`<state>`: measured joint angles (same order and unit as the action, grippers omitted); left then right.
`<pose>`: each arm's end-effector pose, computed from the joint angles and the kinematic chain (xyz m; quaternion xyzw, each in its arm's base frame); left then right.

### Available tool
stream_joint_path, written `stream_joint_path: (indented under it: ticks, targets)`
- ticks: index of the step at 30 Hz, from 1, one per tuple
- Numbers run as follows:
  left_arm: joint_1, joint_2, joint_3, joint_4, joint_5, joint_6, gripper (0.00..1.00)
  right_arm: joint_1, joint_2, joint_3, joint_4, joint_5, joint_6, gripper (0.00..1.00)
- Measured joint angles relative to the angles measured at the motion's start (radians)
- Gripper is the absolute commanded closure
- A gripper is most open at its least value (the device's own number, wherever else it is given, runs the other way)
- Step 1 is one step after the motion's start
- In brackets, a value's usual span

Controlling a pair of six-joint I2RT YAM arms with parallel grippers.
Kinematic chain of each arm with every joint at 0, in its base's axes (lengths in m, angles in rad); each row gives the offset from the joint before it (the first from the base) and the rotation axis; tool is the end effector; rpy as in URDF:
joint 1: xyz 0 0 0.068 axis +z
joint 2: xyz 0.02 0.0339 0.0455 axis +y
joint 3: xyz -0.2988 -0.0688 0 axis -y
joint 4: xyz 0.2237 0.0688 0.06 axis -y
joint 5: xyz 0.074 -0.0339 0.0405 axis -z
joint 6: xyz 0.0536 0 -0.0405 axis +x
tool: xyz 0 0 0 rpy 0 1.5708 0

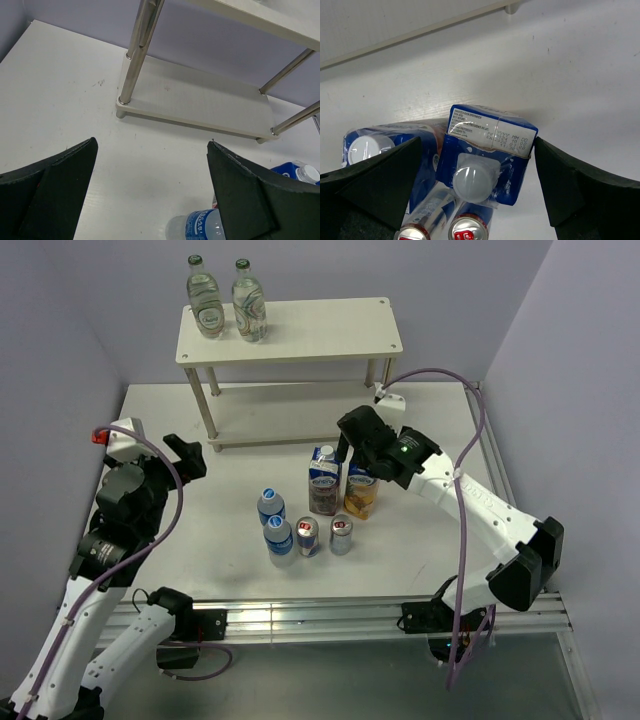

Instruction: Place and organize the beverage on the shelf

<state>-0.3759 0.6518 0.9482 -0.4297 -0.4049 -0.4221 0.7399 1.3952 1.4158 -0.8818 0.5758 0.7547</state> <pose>0.1017 -0.0175 0.4011 -0.1494 0.7340 -0.1111 0.6531 0.2174 0.1589 0.3821 0.1053 0.8984 0.0311 0.4253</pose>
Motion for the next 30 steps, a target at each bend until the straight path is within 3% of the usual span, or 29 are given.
stream_joint_path:
  ticks: [20,28,30]
  targets:
    - [0.001,-0.026,-0.012,0.001,0.016,0.0,0.02,0.013,0.037,0.001,-0.021,0.016,0.079,0.01]
    - [0.001,-0.035,-0.013,0.003,0.016,0.0,0.02,0.035,0.033,-0.045,-0.025,0.026,0.113,0.07]
    - [0.001,-0.035,-0.013,0.003,0.016,0.0,0.02,0.036,0.033,-0.048,-0.025,0.028,0.116,0.14]
